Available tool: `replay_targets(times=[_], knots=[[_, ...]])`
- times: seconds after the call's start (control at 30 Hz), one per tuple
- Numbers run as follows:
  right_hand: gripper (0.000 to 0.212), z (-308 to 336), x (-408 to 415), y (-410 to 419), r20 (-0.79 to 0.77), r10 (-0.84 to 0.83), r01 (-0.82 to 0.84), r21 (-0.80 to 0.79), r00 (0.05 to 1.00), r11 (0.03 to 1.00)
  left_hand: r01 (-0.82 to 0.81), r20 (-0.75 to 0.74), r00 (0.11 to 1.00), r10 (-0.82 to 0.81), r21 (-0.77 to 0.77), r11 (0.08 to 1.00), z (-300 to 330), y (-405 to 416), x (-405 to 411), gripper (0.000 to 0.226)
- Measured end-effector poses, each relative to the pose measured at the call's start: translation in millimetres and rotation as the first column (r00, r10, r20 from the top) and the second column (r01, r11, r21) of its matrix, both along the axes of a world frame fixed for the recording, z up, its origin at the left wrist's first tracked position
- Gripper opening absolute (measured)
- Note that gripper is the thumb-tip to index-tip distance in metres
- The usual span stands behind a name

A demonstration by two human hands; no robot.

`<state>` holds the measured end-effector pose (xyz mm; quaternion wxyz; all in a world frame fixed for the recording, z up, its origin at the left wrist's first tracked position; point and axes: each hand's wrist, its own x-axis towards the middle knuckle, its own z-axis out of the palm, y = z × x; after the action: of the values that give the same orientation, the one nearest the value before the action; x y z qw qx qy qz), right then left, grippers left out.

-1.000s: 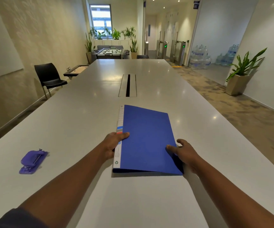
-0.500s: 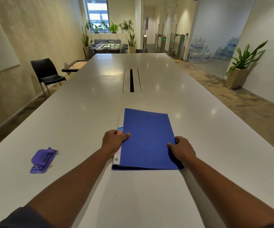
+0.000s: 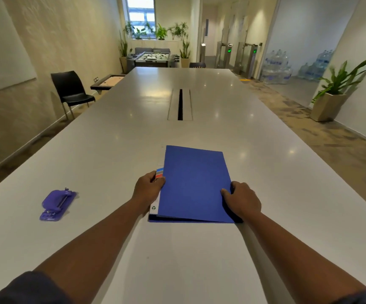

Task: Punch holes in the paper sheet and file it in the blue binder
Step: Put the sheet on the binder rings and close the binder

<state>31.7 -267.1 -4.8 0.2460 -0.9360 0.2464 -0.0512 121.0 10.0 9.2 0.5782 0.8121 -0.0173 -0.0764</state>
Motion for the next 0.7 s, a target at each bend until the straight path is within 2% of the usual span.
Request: replay_targets(times=[0.17, 0.4, 0.5, 0.6, 0.7], knots=[[0.039, -7, -3, -3, -0.003, 0.069, -0.069, -0.118, 0.998, 0.991, 0.03, 0.042, 0.999, -0.028, -0.052, 0.998, 7, -4, -11, 0.026], [0.039, -4, -5, 2, 0.002, 0.104, -0.102, -0.167, 0.995, 0.981, 0.045, 0.053, 0.998, -0.038, -0.132, 0.99, -7, 3, -5, 0.033], [0.037, 1, -1, 4, -0.03, 0.102, -0.105, -0.134, 0.994, 0.985, 0.055, 0.013, 0.998, -0.053, -0.15, 0.987, 2, 5, -4, 0.039], [0.036, 13, 3, 8, -0.049, 0.085, -0.087, -0.027, 0.995, 0.996, 0.101, -0.039, 0.994, -0.105, -0.104, 0.989, 12, 5, 3, 0.057], [0.039, 29, 6, 13, -0.055, 0.098, -0.102, -0.063, 0.994, 0.993, 0.178, -0.027, 0.983, -0.181, -0.082, 0.981, 20, 1, 5, 0.052]])
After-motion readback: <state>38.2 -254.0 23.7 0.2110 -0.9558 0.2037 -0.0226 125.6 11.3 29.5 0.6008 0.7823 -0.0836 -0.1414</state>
